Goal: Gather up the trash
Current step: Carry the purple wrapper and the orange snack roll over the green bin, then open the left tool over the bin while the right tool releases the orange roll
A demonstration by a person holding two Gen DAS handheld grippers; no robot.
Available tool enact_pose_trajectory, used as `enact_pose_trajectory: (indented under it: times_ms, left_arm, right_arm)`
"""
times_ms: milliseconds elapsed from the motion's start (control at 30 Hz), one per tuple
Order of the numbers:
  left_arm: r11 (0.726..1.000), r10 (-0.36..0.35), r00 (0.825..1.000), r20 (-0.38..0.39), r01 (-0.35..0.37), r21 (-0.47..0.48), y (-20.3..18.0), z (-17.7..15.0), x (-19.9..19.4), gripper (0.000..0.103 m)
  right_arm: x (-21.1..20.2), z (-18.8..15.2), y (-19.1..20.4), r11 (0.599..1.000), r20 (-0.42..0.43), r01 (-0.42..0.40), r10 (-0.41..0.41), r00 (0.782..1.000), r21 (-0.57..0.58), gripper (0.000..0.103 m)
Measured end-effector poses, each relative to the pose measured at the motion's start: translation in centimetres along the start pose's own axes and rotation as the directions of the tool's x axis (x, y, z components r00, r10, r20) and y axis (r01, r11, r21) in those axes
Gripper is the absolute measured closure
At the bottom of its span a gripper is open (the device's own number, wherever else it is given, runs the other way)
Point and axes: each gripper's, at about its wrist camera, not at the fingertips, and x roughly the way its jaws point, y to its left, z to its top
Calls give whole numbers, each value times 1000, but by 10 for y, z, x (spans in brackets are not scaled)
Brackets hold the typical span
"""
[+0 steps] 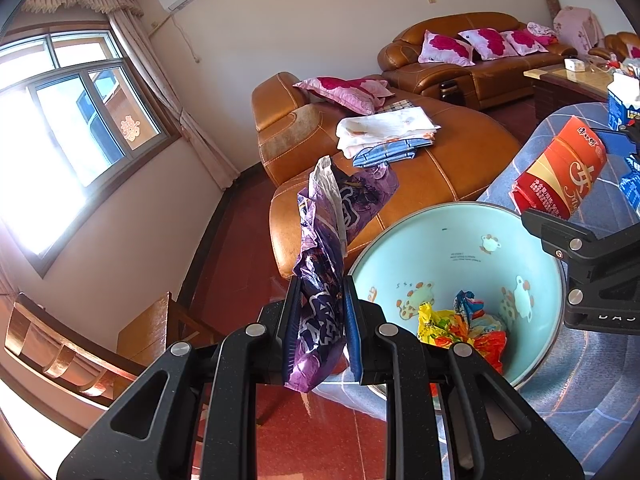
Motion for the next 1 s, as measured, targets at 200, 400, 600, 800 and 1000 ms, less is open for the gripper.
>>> enact_pose_trajectory:
  times_ms: [200, 400, 600, 800, 1000]
  left_arm:
    - [1000, -3, 1000, 1, 3, 1, -1, 0, 0, 83]
    - [1000, -11, 1000, 7, 11, 0, 0, 0, -1, 80]
    - [1000, -6, 1000, 23, 6, -5, 1, 0, -5, 55]
    - [1000, -4, 1000, 25, 4, -5, 1, 2, -5, 52]
    - [1000, 1, 1000, 27, 0, -8, 1, 2, -6, 49]
  right_arm:
    - [0, 0, 0, 1000, 0, 0, 0, 1000, 2, 9]
    - [0, 0, 0, 1000, 1, -4, 4, 1000, 4, 9]
    - [5, -4, 1, 1000, -18, -25, 24, 1000, -6, 8]
    - [4, -3, 1, 1000, -9, -27, 27, 1000, 3, 6]
    - [6, -5, 4, 1000, -15, -29, 29, 999, -9, 6]
